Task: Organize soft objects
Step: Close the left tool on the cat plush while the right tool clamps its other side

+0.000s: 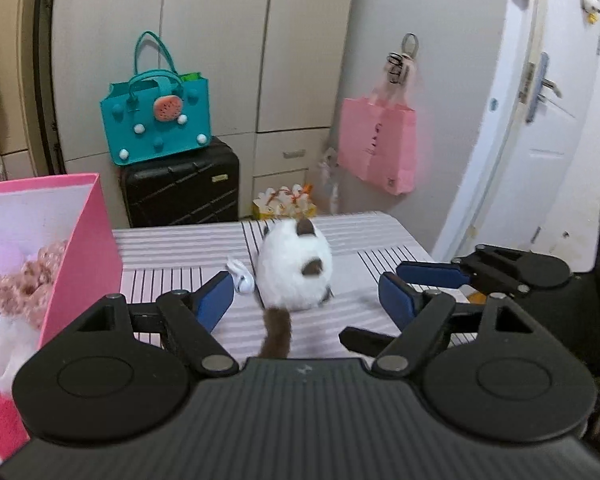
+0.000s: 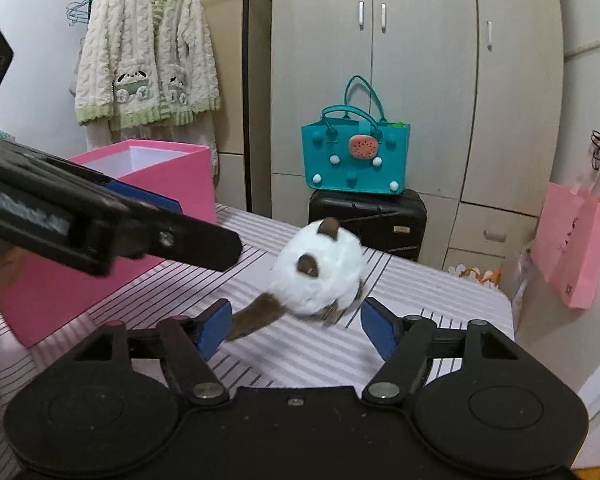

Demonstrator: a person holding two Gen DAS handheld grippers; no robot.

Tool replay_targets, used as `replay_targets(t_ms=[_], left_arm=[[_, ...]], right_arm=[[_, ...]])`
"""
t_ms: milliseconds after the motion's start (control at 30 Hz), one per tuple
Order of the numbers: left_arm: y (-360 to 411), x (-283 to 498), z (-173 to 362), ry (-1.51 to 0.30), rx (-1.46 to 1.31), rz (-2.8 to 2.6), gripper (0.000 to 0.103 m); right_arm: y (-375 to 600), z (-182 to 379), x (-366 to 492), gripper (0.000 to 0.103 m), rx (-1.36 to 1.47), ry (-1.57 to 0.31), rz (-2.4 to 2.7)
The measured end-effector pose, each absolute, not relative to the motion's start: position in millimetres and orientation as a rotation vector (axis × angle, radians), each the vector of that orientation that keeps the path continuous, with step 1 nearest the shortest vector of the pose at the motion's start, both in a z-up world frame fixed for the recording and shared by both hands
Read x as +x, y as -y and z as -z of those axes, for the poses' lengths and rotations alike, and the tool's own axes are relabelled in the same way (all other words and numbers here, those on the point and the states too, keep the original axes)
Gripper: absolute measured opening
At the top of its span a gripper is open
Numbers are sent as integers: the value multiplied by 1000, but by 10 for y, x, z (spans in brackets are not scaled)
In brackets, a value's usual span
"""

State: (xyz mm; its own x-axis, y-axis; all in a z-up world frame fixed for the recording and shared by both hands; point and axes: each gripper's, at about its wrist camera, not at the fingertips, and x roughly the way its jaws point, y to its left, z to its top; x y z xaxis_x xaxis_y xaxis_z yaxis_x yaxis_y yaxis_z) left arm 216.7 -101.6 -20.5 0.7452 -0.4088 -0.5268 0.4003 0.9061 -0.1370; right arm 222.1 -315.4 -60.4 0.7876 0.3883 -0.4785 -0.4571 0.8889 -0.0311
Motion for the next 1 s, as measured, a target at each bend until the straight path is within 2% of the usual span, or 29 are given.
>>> replay_targets(t_ms=[133, 367, 833, 933, 967, 1000], left_arm=[[1033, 2402, 268, -602, -91, 434, 79], [1155, 2689, 404, -657, -63, 345, 79], [1253, 3126, 638, -761, -134, 340, 77], [1241, 3145, 660, -766, -158, 366, 67], [1244, 3140, 665, -770, -166, 378, 60], [1242, 3137, 673, -776, -178, 388, 58]], right_arm=[[3160, 574, 2444, 78, -178, -477, -492], [3118, 710, 2879, 78, -152, -515, -518], [2961, 944, 3199, 81, -147, -584, -533], [2992, 961, 3204, 79, -111, -584, -526], [2997, 962, 3202, 77, -109, -583, -528], [3002, 968, 3204, 76, -104, -581, -528]])
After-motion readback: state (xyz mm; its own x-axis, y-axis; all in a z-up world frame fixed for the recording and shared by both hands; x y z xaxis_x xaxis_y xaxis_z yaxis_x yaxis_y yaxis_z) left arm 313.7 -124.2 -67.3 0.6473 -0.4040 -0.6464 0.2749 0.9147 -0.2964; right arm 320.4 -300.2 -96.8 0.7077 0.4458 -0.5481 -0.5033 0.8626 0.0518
